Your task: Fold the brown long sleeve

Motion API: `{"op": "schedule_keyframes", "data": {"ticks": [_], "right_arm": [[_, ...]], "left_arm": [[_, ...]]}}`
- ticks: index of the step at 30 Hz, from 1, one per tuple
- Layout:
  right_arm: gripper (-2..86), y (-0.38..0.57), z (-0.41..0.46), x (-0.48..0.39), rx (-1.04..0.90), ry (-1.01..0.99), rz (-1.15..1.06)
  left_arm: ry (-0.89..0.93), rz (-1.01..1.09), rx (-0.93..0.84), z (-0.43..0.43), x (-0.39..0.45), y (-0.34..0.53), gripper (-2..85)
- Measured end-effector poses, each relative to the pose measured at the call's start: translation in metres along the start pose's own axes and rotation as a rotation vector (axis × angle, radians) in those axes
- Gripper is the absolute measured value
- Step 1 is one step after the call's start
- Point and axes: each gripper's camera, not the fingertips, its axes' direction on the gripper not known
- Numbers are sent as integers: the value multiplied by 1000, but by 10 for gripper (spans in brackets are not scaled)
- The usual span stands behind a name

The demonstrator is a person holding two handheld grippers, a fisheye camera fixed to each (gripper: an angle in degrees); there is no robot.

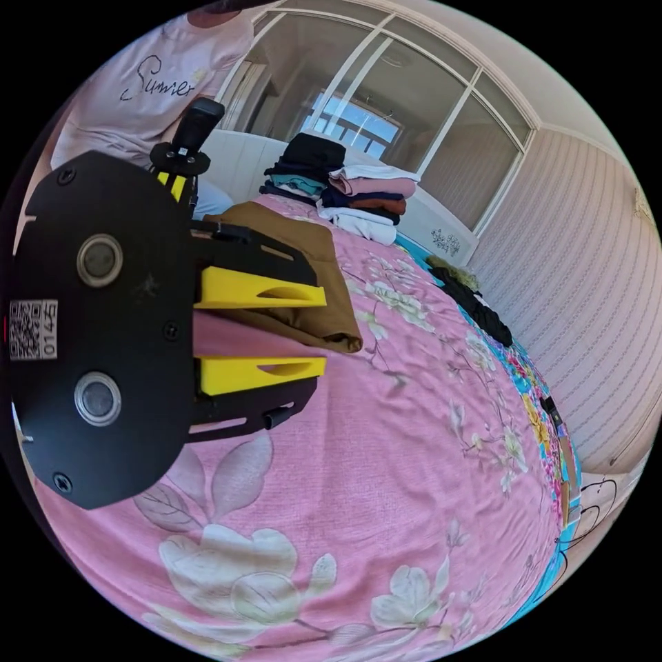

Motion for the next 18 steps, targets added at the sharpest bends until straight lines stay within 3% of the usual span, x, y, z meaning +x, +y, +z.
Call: {"op": "schedule_keyframes", "data": {"ticks": [9, 18], "right_arm": [[20, -22, 39, -32, -138, -22, -125], [13, -67, 116, -168, -213, -99, -386]], "left_arm": [[58, -139, 140, -70, -41, 25, -4], [-108, -437, 387, -187, -108, 110, -5]]}}
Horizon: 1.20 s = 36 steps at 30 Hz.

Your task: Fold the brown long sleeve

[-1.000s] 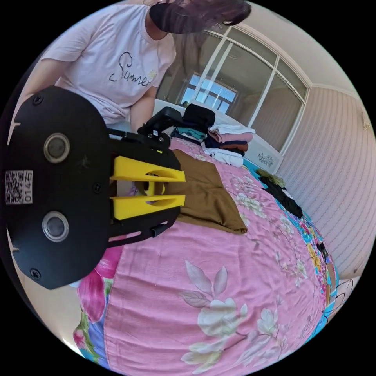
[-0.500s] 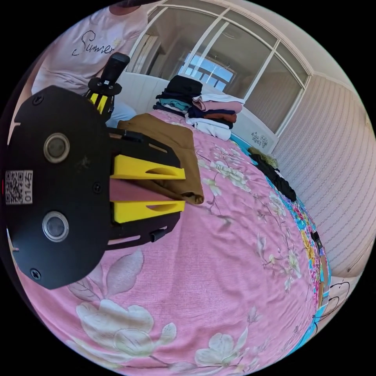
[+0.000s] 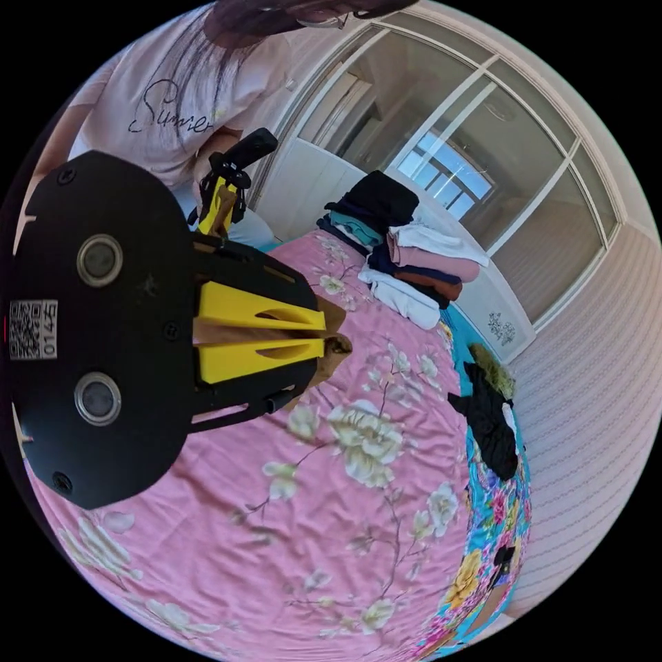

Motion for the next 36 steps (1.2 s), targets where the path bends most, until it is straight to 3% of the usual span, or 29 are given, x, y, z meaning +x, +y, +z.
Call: {"op": "schedule_keyframes", "data": {"ticks": [3, 11, 15, 18, 23, 27, 36], "right_arm": [[16, -38, 67, -31, -86, -5, -60], [62, -68, 239, -59, -231, -15, -54], [71, -73, 256, -64, -198, -63, -111], [74, -79, 270, -64, -217, 41, -200], [119, -89, 324, -56, -375, 171, -294], [137, -89, 372, -54, -490, 172, -335], [136, -72, 483, -58, -603, 174, -332]], "left_arm": [[-99, -68, 18, -28, -30, 12, -5], [-258, -115, -192, -77, -89, 39, -8], [-111, -219, -195, -106, -113, 36, -8], [-109, -245, -297, -113, -125, 29, -9], [-268, -120, -370, -126, -128, 26, 1], [-335, 66, -388, -119, -124, 12, 89], [-150, -14, -520, -67, -159, -17, 123]]}}
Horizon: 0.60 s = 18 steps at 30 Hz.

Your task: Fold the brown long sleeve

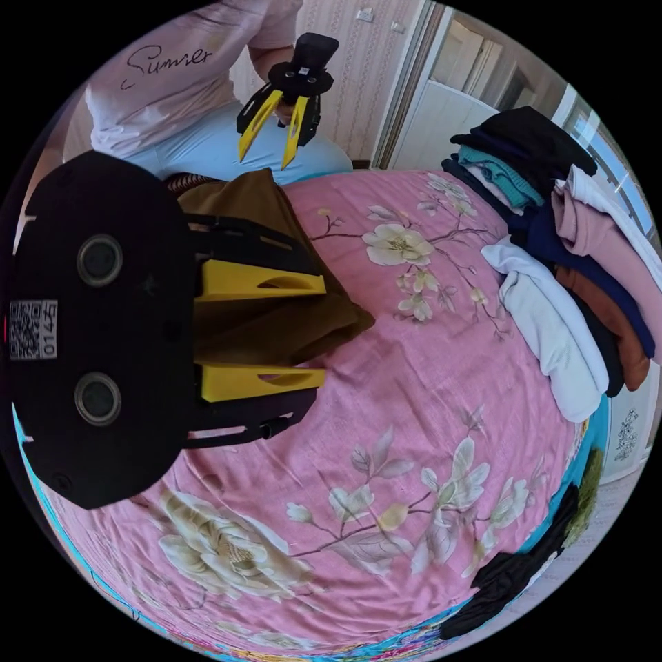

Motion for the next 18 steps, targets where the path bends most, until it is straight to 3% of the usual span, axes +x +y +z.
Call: {"op": "schedule_keyframes", "data": {"ticks": [1, 4, 8, 11, 18], "right_arm": [[128, -1, 8, -1, 14, -2, 13], [74, -1, 25, -11, 39, -23, -18], [40, 19, 24, -27, 182, -45, -24], [33, 54, 6, -50, 376, -10, -26], [29, 127, -19, -116, 601, 90, 13]], "left_arm": [[-2, -21, -68, 12, -4, -1, 120], [-19, -51, -53, 14, -6, 3, 105], [-3, -31, -27, -2, -1, 16, 5], [-33, 25, 36, -27, 12, 31, -7], [-46, 188, 227, -113, 70, 79, -10]]}}
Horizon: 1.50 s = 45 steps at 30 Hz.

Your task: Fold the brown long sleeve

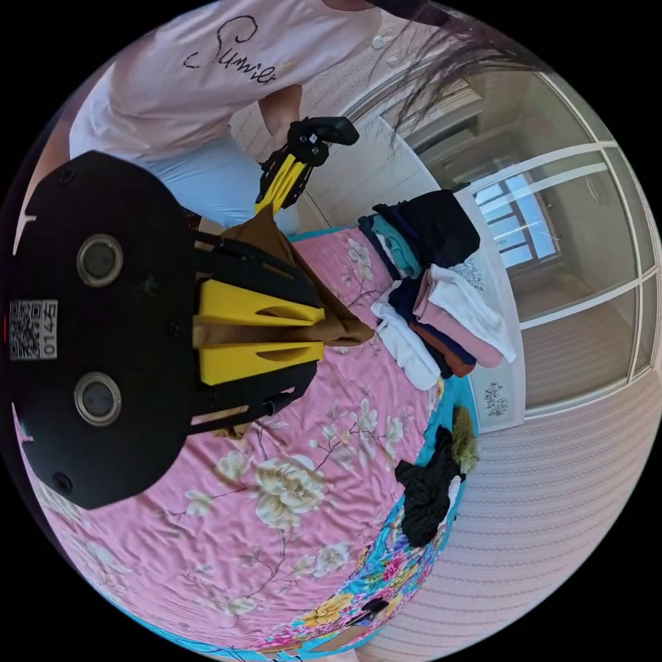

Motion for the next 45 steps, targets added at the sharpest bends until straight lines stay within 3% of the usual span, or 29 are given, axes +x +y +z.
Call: {"op": "schedule_keyframes", "data": {"ticks": [6, 11, 14, 17, 21, 26, 33, 39, 43, 45], "right_arm": [[29, -11, -9, -57, 57, 60, -95], [35, -98, 31, -108, 72, 70, -257], [46, -203, 77, -140, 37, 95, -392], [73, -318, 146, -162, -21, 177, -408], [113, -370, 251, -161, -220, 445, -262], [114, -298, 325, -158, -153, 357, -367], [113, -155, 302, -128, -91, 136, -308], [103, 67, 264, -120, -93, 175, -50], [120, 188, 279, -145, -165, 87, 118], [152, 213, 299, -161, -234, 94, 114]], "left_arm": [[-145, 49, 168, -74, 30, 23, -10], [-343, 32, 294, -131, 2, 28, -9], [-480, -53, 429, -184, -55, 16, -6], [-572, -266, 527, -225, -147, 4, 7], [-664, -513, 379, -228, -260, 15, 50], [-702, -514, 400, -233, -266, 63, 47], [-657, -310, 454, -237, -155, 143, 17], [-472, -186, 391, -224, -65, 213, 11], [-566, -273, 294, -241, -47, 244, 20], [-551, -318, 346, -259, -48, 260, 28]]}}
